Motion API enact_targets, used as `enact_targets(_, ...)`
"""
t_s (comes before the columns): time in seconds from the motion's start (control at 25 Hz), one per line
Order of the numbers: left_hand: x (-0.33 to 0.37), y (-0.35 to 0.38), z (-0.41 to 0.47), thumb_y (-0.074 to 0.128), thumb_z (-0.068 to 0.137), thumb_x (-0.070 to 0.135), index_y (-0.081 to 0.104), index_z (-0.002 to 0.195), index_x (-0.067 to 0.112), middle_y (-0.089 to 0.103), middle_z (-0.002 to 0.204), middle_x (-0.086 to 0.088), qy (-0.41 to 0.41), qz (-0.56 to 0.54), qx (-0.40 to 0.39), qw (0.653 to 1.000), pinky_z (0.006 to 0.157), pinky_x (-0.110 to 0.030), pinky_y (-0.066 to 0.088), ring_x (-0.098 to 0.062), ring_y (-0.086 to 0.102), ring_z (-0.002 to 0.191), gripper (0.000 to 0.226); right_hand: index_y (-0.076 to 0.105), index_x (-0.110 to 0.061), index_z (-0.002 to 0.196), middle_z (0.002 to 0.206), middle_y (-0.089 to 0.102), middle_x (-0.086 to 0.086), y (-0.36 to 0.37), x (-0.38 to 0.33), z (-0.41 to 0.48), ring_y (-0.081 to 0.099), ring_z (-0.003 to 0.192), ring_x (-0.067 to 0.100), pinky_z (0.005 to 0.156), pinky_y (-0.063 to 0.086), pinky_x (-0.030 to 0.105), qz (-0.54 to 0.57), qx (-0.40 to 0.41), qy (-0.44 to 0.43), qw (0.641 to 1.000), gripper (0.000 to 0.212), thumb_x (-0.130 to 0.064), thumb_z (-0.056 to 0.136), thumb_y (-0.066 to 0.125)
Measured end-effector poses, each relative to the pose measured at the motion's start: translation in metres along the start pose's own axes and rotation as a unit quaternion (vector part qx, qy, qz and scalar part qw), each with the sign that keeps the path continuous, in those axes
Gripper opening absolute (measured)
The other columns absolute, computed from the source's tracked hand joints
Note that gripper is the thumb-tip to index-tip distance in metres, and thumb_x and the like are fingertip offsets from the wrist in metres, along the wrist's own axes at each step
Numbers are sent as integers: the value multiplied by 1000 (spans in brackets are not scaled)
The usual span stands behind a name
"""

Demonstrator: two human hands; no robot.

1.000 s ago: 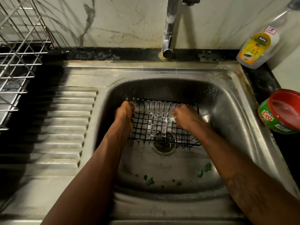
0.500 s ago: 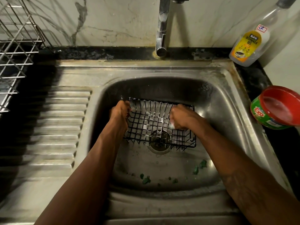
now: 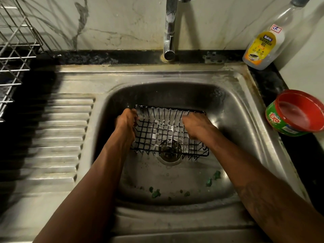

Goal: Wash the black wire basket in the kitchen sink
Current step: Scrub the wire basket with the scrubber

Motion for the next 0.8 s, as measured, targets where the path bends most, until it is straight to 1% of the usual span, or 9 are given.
enact_targets(0.08, 0, 0, 0, 52, 90, 17, 61, 69, 22, 56, 68, 3, 5, -11, 0, 1000, 52, -25, 29, -9, 38, 52, 24, 68, -7, 103, 99, 66, 7, 26, -8, -6, 69, 87, 22, 71, 58, 33, 21, -149, -32, 988, 22, 3, 83, 68)
enact_targets(0.16, -1, 0, 1, 51, 90, 19, 59, 67, 23, 54, 67, 4, -1, 1, -4, 1000, 53, -26, 30, -9, 37, 53, 24, 68, -7, 101, 100, 67, 7, 37, -9, -9, 69, 87, 22, 69, 57, 34, 38, -198, -38, 979, 23, 7, 82, 65)
enact_targets(0.24, -1, 0, 0, 52, 90, 22, 58, 66, 22, 51, 62, 4, -5, 19, -8, 1000, 52, -28, 29, -11, 36, 50, 24, 68, -8, 101, 99, 68, 9, 23, -5, -5, 69, 87, 22, 70, 55, 33, 31, -106, -6, 994, 19, 3, 85, 66)
enact_targets(0.32, 0, -1, 0, 52, 89, 21, 59, 67, 22, 51, 62, 4, -5, 24, -8, 1000, 49, -26, 27, -11, 34, 47, 23, 71, -9, 102, 99, 71, 11, -8, 3, -2, 70, 92, 26, 74, 55, 35, 16, 62, 52, 997, 18, 2, 90, 63)
enact_targets(0.4, 0, 0, -1, 52, 89, 21, 60, 67, 21, 54, 65, 3, -4, 17, -12, 1000, 47, -26, 25, -10, 33, 45, 23, 72, -10, 102, 101, 72, 10, -17, 7, 1, 71, 95, 29, 78, 56, 38, -6, 125, 75, 989, 22, 3, 90, 60)
enact_targets(0.48, 1, 0, -3, 51, 89, 19, 60, 66, 21, 54, 65, 4, -3, 9, -6, 1000, 44, -25, 25, -9, 33, 43, 25, 71, -12, 107, 107, 71, 9, -7, 1, 4, 69, 102, 28, 84, 54, 37, -26, 83, 64, 994, 22, -2, 90, 62)
enact_targets(0.56, -1, 0, -4, 50, 89, 17, 58, 65, 22, 53, 64, 4, -9, -15, -5, 1000, 42, -22, 25, -7, 33, 43, 26, 68, -11, 114, 114, 68, 10, 15, -8, 4, 65, 107, 28, 88, 51, 38, -14, -15, 37, 999, 24, -7, 90, 64)
enact_targets(0.64, -2, 0, -5, 47, 89, 15, 56, 64, 23, 51, 64, 5, -10, -35, -2, 999, 40, -21, 23, -7, 33, 45, 28, 69, -8, 115, 110, 67, 10, 29, -14, -1, 63, 96, 25, 83, 53, 35, 12, -104, 17, 994, 26, -7, 89, 65)
enact_targets(0.8, -4, 1, -8, 48, 88, 16, 57, 65, 23, 51, 65, 5, -17, -39, 14, 999, 40, -22, 23, -8, 32, 46, 26, 67, -5, 114, 108, 69, 11, 30, -9, 1, 61, 85, 22, 73, 54, 31, 45, -134, 18, 990, 33, 3, 82, 65)
Point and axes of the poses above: each hand's wrist, its own z-axis towards the middle knuckle, its own y-axis out of the palm, x = y × z, the point moved 7 cm from there along z, towards the middle knuckle
